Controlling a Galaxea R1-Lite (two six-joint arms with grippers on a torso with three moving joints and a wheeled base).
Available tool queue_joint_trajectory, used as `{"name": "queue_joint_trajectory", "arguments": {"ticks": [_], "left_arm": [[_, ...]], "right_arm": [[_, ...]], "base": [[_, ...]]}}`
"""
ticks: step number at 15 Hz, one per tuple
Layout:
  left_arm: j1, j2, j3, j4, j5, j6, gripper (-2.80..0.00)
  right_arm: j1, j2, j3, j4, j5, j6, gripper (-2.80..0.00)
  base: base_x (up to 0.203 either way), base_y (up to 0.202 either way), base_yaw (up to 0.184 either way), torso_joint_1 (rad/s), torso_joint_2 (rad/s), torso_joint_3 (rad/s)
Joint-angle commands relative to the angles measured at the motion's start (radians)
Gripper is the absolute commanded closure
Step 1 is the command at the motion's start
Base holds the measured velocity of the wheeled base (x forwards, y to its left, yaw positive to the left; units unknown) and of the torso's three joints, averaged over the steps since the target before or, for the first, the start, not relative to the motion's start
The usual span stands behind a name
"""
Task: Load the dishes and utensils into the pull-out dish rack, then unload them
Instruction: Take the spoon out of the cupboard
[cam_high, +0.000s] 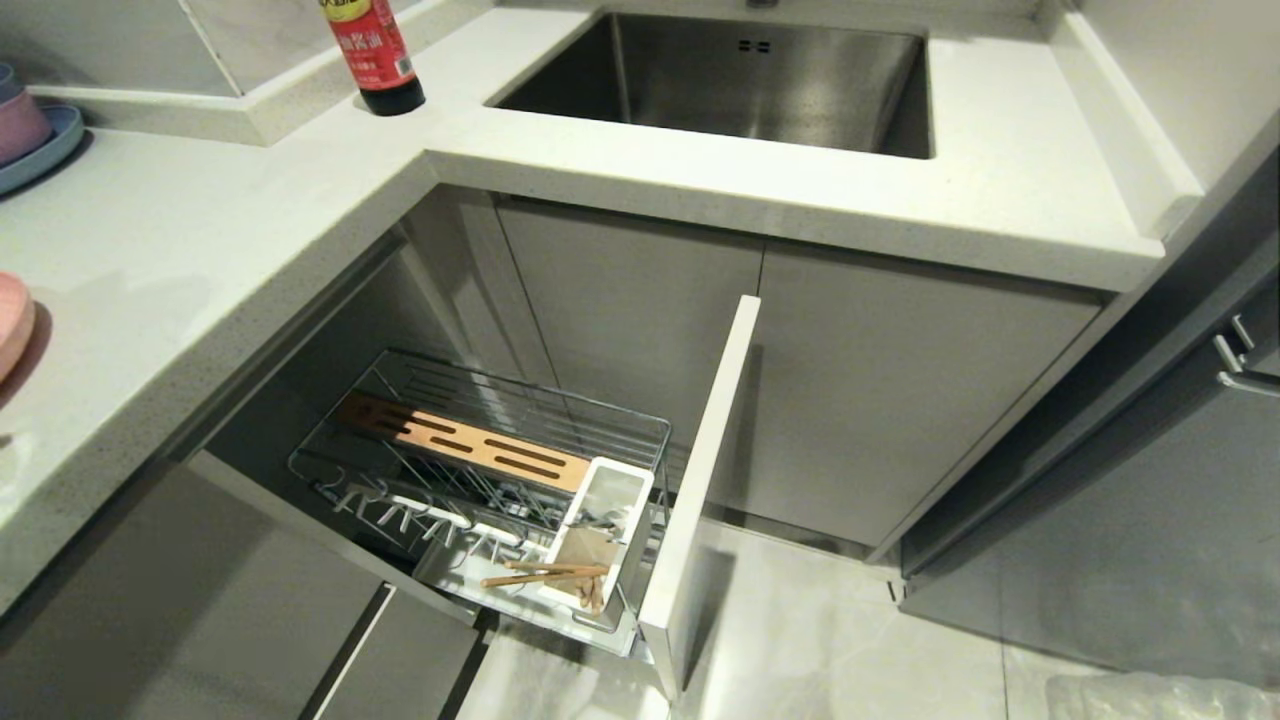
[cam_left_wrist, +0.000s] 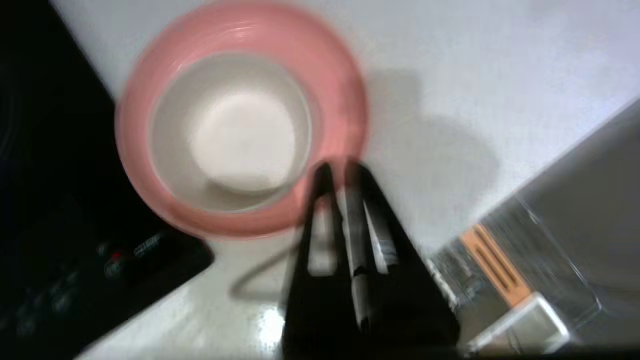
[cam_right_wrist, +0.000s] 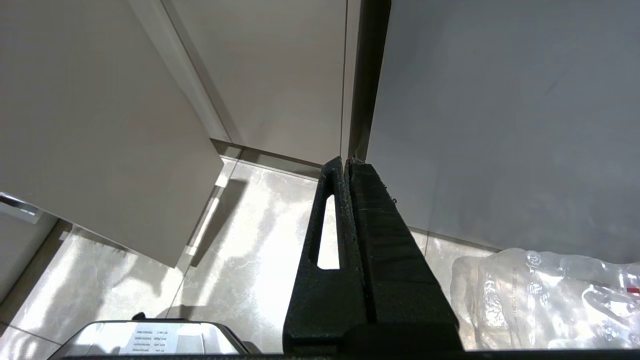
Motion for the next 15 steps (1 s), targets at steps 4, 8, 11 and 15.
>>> {"name": "queue_joint_trajectory", "arguments": {"ticks": [4, 8, 11, 15], "left_arm": [[-0.225, -0.166, 0.007, -0.010, 0.000, -0.153, 0.00], [-0.611, -0.245, 0.108, -0.015, 0.000, -0.241, 0.00], [-0.770, -0.245, 0.287, -0.073, -0.001, -0.260, 0.00], [-0.875, -0.131, 0.370, -0.133, 0.000, -0.197, 0.00]], "right_arm": [[0.000, -0.001, 0.000, 0.000, 0.000, 0.000, 0.00], [0.000, 0.000, 0.000, 0.000, 0.000, 0.000, 0.00], [0.000, 0.000, 0.000, 0.000, 0.000, 0.000, 0.00], [0.000, 0.000, 0.000, 0.000, 0.000, 0.000, 0.00]], "base": [[0.000, 0.000, 0.000, 0.000, 0.00, 0.000], [0.000, 0.000, 0.000, 0.000, 0.00, 0.000], [0.000, 0.000, 0.000, 0.000, 0.00, 0.000], [0.000, 0.000, 0.000, 0.000, 0.00, 0.000]]}}
